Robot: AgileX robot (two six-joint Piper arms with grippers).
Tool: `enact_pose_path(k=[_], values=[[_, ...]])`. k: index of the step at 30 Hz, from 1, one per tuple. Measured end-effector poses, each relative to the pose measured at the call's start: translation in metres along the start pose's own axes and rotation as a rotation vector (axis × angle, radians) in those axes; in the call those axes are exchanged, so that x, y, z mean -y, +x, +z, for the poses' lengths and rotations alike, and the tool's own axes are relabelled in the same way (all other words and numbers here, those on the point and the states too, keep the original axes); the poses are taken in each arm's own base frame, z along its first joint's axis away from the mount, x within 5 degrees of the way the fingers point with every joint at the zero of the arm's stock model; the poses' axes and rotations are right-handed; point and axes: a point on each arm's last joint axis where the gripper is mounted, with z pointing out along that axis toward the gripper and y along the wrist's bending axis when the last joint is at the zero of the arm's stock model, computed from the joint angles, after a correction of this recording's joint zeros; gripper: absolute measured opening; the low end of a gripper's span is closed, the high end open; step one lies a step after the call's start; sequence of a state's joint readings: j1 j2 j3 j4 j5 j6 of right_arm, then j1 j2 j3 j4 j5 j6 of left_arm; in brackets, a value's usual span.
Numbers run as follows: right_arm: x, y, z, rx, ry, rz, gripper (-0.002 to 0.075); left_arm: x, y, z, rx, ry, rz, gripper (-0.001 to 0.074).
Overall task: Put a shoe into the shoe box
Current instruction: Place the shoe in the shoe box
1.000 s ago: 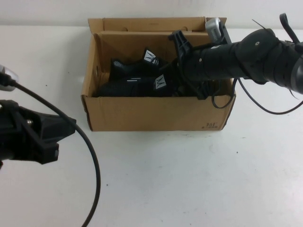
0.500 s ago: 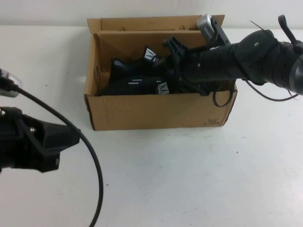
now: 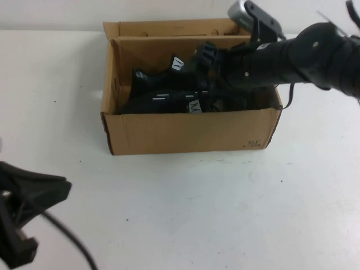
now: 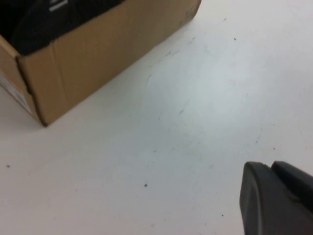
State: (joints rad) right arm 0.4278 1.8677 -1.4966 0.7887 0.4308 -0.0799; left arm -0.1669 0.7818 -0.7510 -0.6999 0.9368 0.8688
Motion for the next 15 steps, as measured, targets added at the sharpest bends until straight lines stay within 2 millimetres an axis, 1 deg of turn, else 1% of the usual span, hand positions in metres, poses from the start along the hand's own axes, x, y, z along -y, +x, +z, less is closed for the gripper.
enact_pose_path(k=[2, 3, 5, 6, 8, 12, 14, 15], values=[[-0.007, -0.004, -0.013, 0.019, 0.005, -0.065, 0.0614, 0.007, 0.002, -0.013, 0.03, -0.036, 0.048, -0.0001], [-0.012, -0.007, -0.022, 0.036, 0.004, -0.105, 0.0601, 0.011, 0.003, -0.02, 0.046, -0.06, 0.078, -0.0001], [-0.022, -0.011, -0.04, 0.068, 0.006, -0.177, 0.0561, 0.017, 0.006, -0.033, 0.075, -0.117, 0.137, -0.0001], [-0.027, -0.014, -0.05, 0.087, 0.003, -0.211, 0.0526, 0.02, 0.008, -0.041, 0.095, -0.158, 0.172, -0.0001], [-0.039, -0.018, -0.072, 0.13, -0.005, -0.269, 0.0419, 0.025, 0.011, -0.055, 0.14, -0.248, 0.237, -0.0001], [-0.066, -0.025, -0.128, 0.242, -0.048, -0.396, 0.0122, 0.026, 0.012, -0.077, 0.224, -0.439, 0.335, -0.0001], [-0.081, -0.025, -0.161, 0.306, -0.074, -0.474, 0.0043, 0.025, 0.011, -0.084, 0.27, -0.504, 0.343, -0.0001], [-0.086, -0.025, -0.174, 0.334, -0.079, -0.523, 0.0027, 0.025, 0.01, -0.086, 0.294, -0.519, 0.325, -0.0001]])
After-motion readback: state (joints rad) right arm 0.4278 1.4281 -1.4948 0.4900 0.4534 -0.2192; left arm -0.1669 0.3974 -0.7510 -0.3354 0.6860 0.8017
